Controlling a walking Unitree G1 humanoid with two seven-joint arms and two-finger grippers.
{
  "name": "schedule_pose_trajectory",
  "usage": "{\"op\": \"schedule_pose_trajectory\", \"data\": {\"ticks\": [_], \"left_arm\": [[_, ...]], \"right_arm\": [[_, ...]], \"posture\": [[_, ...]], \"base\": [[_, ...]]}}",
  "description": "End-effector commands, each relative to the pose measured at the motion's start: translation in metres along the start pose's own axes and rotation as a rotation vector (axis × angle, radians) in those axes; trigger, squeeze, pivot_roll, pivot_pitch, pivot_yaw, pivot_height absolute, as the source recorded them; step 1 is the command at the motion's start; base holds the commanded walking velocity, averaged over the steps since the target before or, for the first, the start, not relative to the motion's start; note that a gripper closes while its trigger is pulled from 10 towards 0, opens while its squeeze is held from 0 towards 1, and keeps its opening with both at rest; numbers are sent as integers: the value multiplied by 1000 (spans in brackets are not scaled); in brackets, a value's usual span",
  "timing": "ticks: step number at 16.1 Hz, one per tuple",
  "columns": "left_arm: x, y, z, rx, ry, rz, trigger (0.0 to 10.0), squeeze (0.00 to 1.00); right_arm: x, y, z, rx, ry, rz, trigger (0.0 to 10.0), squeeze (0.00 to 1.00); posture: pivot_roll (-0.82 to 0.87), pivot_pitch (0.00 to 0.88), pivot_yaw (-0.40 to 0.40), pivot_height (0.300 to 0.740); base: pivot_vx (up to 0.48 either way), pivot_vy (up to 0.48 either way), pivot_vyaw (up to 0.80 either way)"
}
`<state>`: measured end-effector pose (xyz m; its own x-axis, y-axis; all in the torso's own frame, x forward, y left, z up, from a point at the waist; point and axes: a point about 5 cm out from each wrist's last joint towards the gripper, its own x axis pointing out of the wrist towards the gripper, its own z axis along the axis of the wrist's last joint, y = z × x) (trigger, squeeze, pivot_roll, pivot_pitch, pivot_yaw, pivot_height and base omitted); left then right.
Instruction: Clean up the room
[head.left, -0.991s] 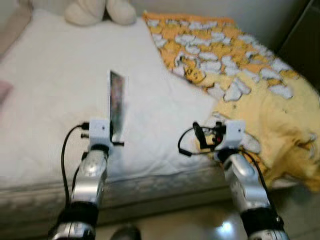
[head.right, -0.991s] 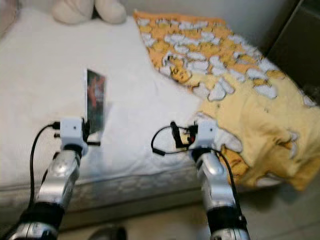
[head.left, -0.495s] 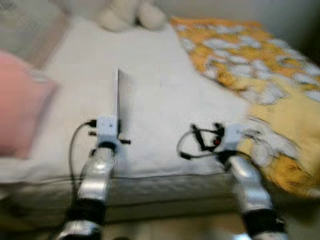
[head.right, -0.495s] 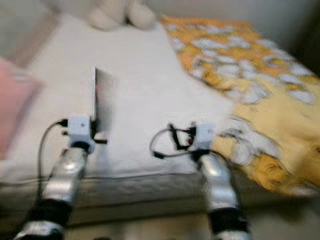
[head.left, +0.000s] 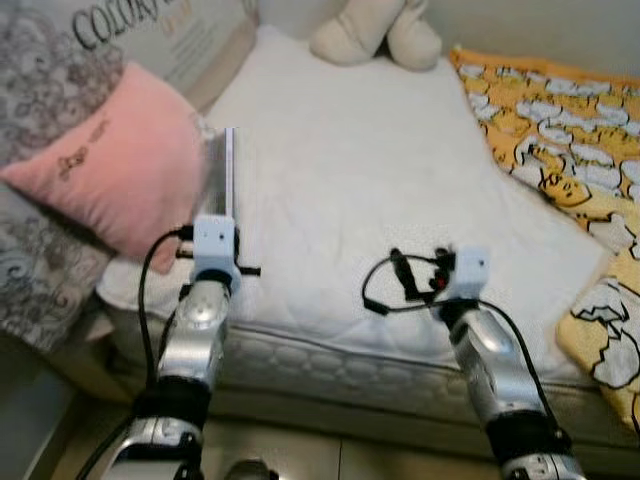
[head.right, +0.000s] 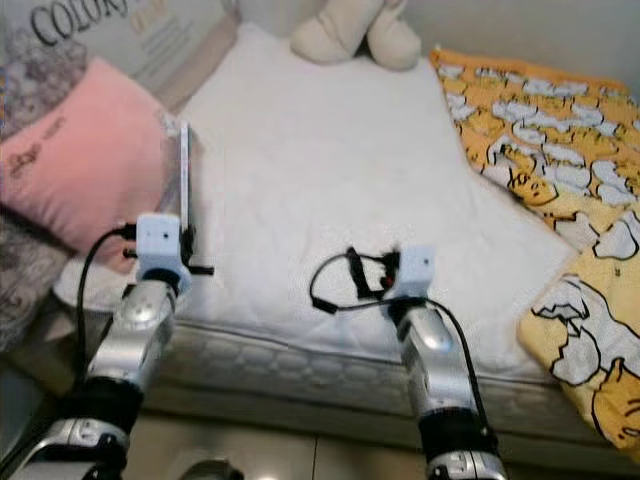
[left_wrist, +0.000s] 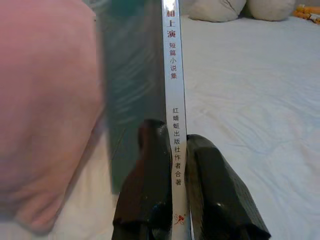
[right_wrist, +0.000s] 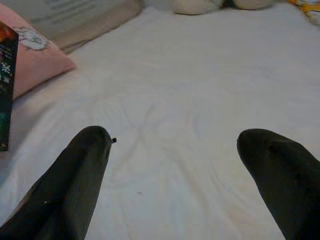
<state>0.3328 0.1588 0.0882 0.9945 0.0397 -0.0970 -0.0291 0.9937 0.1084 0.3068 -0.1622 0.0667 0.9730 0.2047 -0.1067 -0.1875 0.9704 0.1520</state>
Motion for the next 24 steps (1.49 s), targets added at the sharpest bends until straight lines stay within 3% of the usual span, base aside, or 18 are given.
{"op": "schedule_pose_trajectory", "data": {"ticks": [1, 6, 11, 19, 24], "left_arm": [[6, -9, 16, 20, -63, -23, 10000, 0], [13, -17, 22, 7, -77, -49, 10000, 0], [13, -17, 20, 13, -78, -57, 10000, 0], [23, 1, 34, 41, -100, -61, 10000, 0], [24, -6, 35, 38, -102, -81, 10000, 0]], "right_arm": [[0, -3, 3, 4, -24, -27, 10000, 137], [0, -1, 5, -28, -38, -6, 10000, 224], [0, -5, 5, -33, -32, -20, 10000, 149], [2, 6, 0, -23, -22, 10, 10000, 161], [1, 5, -1, -24, -23, 9, 10000, 165]], "posture": [[19, 0, -51, 740], [15, 0, -62, 740], [18, 0, -71, 740], [35, 0, -71, 740], [22, 0, -63, 740]], "base": [[0, 0, 0], [0, 0, 374], [0, 0, 233], [406, 42, 0], [421, 67, 0]]}}
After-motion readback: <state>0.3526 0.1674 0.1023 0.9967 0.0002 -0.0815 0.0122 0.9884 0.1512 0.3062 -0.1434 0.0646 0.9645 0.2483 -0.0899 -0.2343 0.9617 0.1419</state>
